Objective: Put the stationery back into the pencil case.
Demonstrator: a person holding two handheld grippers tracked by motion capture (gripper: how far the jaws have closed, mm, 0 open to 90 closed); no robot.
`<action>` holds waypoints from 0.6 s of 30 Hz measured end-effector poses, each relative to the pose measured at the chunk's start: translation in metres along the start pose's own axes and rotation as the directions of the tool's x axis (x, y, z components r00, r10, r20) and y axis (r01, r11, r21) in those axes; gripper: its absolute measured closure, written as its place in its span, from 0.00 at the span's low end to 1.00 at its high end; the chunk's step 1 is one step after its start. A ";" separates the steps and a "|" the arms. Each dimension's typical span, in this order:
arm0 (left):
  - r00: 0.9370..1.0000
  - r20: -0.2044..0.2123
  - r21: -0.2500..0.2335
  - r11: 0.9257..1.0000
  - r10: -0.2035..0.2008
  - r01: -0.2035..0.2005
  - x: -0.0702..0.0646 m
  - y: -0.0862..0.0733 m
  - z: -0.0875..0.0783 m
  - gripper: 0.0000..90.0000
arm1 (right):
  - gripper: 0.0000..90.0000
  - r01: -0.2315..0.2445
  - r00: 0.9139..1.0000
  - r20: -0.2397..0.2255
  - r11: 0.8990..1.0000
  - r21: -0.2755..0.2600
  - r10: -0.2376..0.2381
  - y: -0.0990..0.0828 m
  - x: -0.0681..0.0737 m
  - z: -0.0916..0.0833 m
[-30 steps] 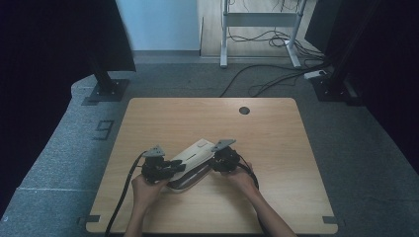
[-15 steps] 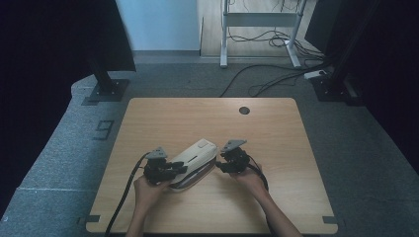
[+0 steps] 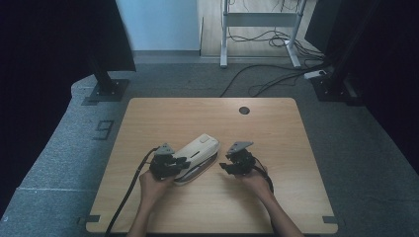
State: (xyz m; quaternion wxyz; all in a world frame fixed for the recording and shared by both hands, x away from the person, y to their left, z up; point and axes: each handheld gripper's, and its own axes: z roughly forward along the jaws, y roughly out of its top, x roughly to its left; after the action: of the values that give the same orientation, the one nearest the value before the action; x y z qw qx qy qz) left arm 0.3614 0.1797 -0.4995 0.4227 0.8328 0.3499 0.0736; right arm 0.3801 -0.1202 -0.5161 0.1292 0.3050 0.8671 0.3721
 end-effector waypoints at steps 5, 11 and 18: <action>1.000 -0.025 0.013 1.000 0.005 -0.004 0.002 0.012 0.012 0.77 | 0.58 -0.006 1.000 0.009 1.000 -0.009 0.006 -0.004 -0.003 -0.007; 0.998 -0.060 0.035 0.999 0.014 -0.012 0.007 0.026 0.030 0.76 | 0.58 -0.015 1.000 0.021 1.000 -0.020 0.015 -0.011 -0.007 -0.019; 0.997 -0.077 0.065 0.998 0.015 -0.010 0.006 0.033 0.046 0.68 | 0.58 -0.036 0.999 0.026 0.999 -0.032 0.036 -0.020 -0.012 -0.026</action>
State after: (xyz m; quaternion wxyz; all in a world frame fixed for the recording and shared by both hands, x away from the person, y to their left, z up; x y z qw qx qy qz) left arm 0.4024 0.1403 -0.5045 0.3812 0.8448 0.3628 0.0970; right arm 0.3692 -0.1533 -0.5126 0.1387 0.3233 0.8536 0.3842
